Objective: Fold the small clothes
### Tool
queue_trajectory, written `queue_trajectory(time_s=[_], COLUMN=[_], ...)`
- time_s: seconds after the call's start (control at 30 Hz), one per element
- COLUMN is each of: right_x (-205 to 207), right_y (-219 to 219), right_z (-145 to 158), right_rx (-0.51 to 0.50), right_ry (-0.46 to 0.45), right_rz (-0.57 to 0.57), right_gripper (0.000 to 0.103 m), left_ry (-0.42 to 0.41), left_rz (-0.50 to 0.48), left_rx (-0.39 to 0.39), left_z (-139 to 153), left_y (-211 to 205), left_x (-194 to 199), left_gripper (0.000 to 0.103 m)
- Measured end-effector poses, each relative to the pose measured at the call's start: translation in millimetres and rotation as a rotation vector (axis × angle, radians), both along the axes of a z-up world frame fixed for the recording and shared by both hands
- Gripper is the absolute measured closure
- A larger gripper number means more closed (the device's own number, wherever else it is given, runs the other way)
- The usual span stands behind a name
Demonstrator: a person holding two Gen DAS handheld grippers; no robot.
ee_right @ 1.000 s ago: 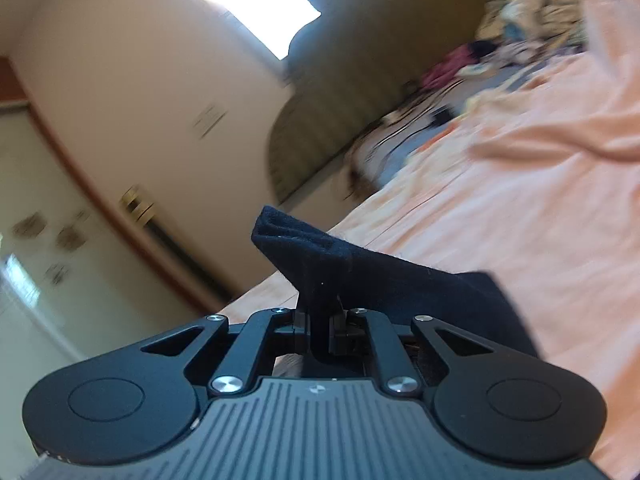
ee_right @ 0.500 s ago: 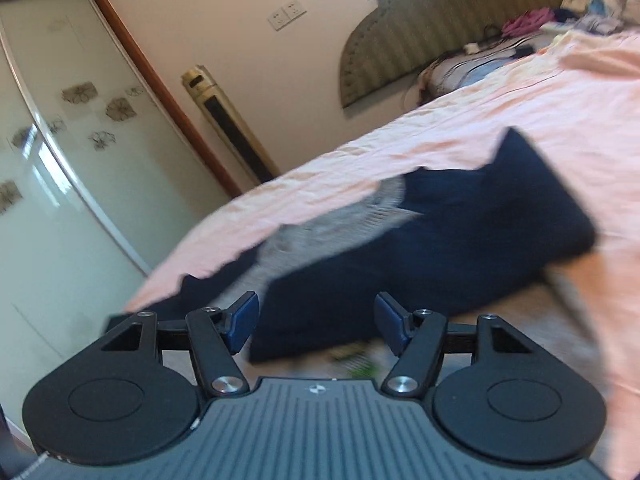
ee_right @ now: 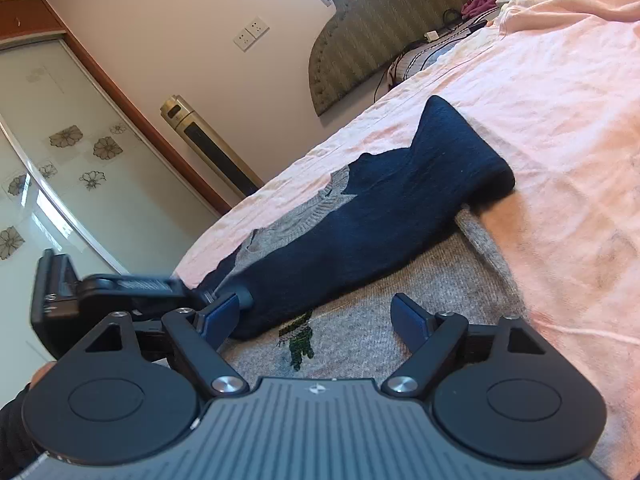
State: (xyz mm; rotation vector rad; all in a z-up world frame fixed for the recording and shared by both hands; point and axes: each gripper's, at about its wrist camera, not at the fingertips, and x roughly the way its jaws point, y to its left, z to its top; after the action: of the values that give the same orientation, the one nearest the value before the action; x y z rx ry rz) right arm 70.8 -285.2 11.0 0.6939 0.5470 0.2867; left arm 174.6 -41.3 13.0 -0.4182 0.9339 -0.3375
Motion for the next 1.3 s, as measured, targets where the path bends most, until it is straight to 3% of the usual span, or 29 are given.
queue_trajectory(time_s=[0.1,0.23,0.33,0.47,0.5,0.57,0.6,0.67,0.7,0.73,0.8,0.9,0.97,1.0,1.03,1.2,1.3], right_x=[-1,0,-1,-1,-2,-3,0,16,29,46,85,133,153,158,154,150,148], right_y=[1,1,1,1,1,1,-1,-4,-3,0,12,32,41,42,44,50,51], right_z=[1,1,1,2,4,17,26,48,58,66,69,54,33,21,10,1,3], right_rx=[0.0,0.002,0.0,-0.001,-0.004,-0.03,-0.014,0.01,-0.013,-0.061,-0.201,-0.424,-0.539,-0.588,-0.636,-0.682,-0.69], right_ry=[-0.002,-0.003,-0.005,-0.004,-0.001,-0.01,-0.03,-0.067,-0.076,-0.081,-0.053,0.037,0.118,0.163,0.132,0.108,0.106], right_rz=[0.003,0.002,0.006,0.008,-0.001,-0.006,-0.003,0.002,-0.004,0.001,0.02,0.049,0.069,0.069,0.088,0.11,0.102], right_gripper=[0.018,0.018,0.016,0.016,0.016,0.014,0.014,0.004,0.0,0.0,0.0,0.002,0.003,0.003,0.003,0.0,0.0], left_ry=[-0.107,-0.216,-0.199,-0.089,-0.083,-0.155,-0.208,-0.282,-0.301,-0.313,-0.312,-0.226,-0.201,-0.238,-0.253,-0.258,-0.272], left_rz=[-0.003,0.063,0.101,0.166,0.189,0.227,0.234,0.235,0.217,0.199,0.161,0.118,0.102,0.085,0.059,0.031,0.049], left_rx=[0.078,0.121,0.221,0.347,0.358,0.335,0.319,0.302,0.295,0.293,0.276,0.268,0.296,0.332,0.372,0.44,0.416], left_z=[19,50,45,23,23,33,38,45,46,44,35,11,-4,-7,-11,-13,-6], left_y=[-3,30,51,68,71,76,77,74,68,62,50,38,36,34,31,27,36], left_x=[-7,-13,-12,-16,-20,-35,-42,-45,-41,-38,-27,-8,-4,-7,-9,-7,-14], left_gripper=[0.098,0.098,0.098,0.093,0.093,0.093,0.09,0.067,0.033,0.016,0.016,0.016,0.017,0.017,0.017,0.012,0.012])
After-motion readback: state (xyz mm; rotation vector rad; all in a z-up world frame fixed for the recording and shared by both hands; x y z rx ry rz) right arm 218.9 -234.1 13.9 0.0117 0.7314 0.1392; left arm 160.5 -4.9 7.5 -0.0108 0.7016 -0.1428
